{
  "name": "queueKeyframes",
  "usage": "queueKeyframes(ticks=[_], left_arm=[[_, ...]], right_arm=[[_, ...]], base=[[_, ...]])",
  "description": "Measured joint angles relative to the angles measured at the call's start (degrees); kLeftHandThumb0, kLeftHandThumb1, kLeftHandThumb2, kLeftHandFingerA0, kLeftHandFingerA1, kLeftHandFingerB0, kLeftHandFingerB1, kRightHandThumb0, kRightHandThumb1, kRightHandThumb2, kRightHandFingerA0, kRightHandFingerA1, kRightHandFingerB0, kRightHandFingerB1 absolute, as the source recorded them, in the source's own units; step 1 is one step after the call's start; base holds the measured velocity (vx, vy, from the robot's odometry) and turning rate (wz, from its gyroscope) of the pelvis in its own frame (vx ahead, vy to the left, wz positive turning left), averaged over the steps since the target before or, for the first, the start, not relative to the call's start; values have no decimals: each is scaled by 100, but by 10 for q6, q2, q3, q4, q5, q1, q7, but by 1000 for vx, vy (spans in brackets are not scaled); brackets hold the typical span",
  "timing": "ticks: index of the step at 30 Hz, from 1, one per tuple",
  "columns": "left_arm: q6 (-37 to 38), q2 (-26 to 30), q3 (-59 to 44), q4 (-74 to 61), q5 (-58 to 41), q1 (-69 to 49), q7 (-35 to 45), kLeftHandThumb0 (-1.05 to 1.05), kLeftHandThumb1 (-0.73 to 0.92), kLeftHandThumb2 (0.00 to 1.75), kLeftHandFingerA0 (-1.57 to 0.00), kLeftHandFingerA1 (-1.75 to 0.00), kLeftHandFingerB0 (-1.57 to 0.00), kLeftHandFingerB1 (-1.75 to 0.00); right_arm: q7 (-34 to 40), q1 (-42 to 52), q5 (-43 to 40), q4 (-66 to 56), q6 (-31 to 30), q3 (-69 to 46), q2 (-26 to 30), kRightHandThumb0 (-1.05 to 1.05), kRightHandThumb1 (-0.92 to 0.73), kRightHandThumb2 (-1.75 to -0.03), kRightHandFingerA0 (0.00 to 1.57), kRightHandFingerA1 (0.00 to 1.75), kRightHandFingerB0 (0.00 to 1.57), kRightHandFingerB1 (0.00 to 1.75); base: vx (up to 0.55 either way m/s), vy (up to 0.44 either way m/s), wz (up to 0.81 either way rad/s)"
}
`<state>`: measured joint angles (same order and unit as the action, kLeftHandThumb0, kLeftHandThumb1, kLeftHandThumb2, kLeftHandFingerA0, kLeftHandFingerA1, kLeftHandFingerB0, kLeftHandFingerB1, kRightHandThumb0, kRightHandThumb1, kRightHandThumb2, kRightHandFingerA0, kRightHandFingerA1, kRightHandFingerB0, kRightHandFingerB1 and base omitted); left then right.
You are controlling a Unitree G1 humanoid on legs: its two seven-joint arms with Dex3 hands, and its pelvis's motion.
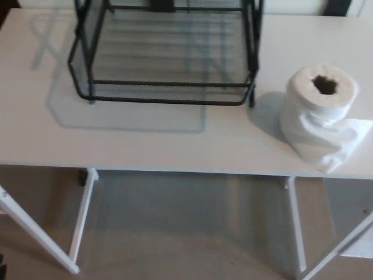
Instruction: The robot walks towards a desk on which a file tray is kept in the middle and a toilet paper roll is kept on its right. The robot uses its right hand to hook on finger in the gap of the roll and grabs it, lifts it and places it on the tray.
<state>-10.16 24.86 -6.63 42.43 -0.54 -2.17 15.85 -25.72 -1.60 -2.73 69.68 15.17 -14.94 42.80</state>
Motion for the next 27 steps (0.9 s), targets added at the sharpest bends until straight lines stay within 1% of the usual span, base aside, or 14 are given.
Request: queueKeyframes(ticks=[2, 7, 8, 9, 11, 12, 15, 16, 17, 21, 22, 23, 25, 27], left_arm=[[0, 0, -4, -2, -2, -1, 1, -33, 67, 118, -1, -52, 0, -50], [0, -1, -8, -9, -4, -5, 1, -62, 92, 73, -7, -38, -11, -38], [0, -1, -9, -9, -4, -4, 1, -33, 67, 118, -1, -52, 0, -50], [0, -1, -9, -9, -4, -4, 1, -62, 92, 75, -6, -41, -10, -38], [0, -1, -10, -9, -5, -4, 2, -62, 92, 74, -6, -35, -10, -36], [0, -1, -11, -9, -5, -5, 2, -63, 92, 74, -7, -35, -10, -37], [0, -1, -12, -10, -6, -5, 3, -63, 92, 74, -6, -38, -10, -37], [0, -1, -13, -10, -6, -6, 4, -34, 66, 118, 0, -52, 0, -50], [0, -1, -14, -13, -6, -9, 4, -34, 66, 118, 0, -52, 0, -50], [0, -2, -23, -13, -8, -11, 1, -34, 67, 118, -1, -52, 0, -50], [0, -2, -25, -13, -8, -12, 1, -79, 79, 104, -1, -47, 0, -42], [0, -3, -33, -8, -11, -10, 1, -33, 65, 118, 0, -51, 0, -50], [0, -4, -39, -3, -14, -8, 0, -33, 66, 119, 0, -51, 0, -50], [1, -4, -41, -1, -15, -3, 0, -33, 66, 119, 0, -50, 0, -50]], right_arm=[[2, -3, 0, -2, 0, 0, 0, -55, -63, -61, 6, 35, 7, 24], [7, -6, 0, 0, -1, -6, 0, -60, -44, -85, 0, 46, 0, 32], [9, -7, 1, 1, 0, -3, 0, -57, -62, -60, 6, 37, 8, 25], [9, -6, 0, 1, 0, -4, 0, -57, -62, -60, 7, 39, 8, 26], [9, -6, -1, 1, 0, -8, -1, -53, -43, -85, 0, 42, 1, 34], [9, -6, -1, 1, 0, -10, -2, -51, -62, -61, 5, 33, 7, 23], [10, -6, -2, -1, -1, -12, -3, -57, -58, -75, 2, 32, 5, 25], [10, -6, -2, -2, -1, -13, -4, -53, -64, -61, 8, 37, 9, 24], [12, -6, -1, -5, -2, -12, -4, -52, -42, -85, 4, 49, 0, 37], [18, -9, -2, -11, -12, -15, -4, -52, -61, -61, 13, 38, 9, 21], [18, -11, -3, -11, -16, -16, -5, -51, -60, -57, 38, 46, 7, 25], [18, -13, -9, -14, -22, -30, -8, -55, -48, -77, 34, 55, 6, 35], [20, -15, -21, -46, -32, -55, -12, -35, -38, -88, 45, 68, 0, 44], [32, -38, -33, -79, -35, -88, -12, -50, -54, -56, 38, 63, 12, 30]], base=[[0, 0, 0], [0, 0, 0], [0, 0, 0], [0, 0, 0], [0, 0, 0], [0, 0, 0], [0, 0, 0], [0, 0, 0], [0, 0, 0], [0, 0, 0], [0, 0, 0], [0, 0, 0], [0, 0, 0], [0, 0, 0]])
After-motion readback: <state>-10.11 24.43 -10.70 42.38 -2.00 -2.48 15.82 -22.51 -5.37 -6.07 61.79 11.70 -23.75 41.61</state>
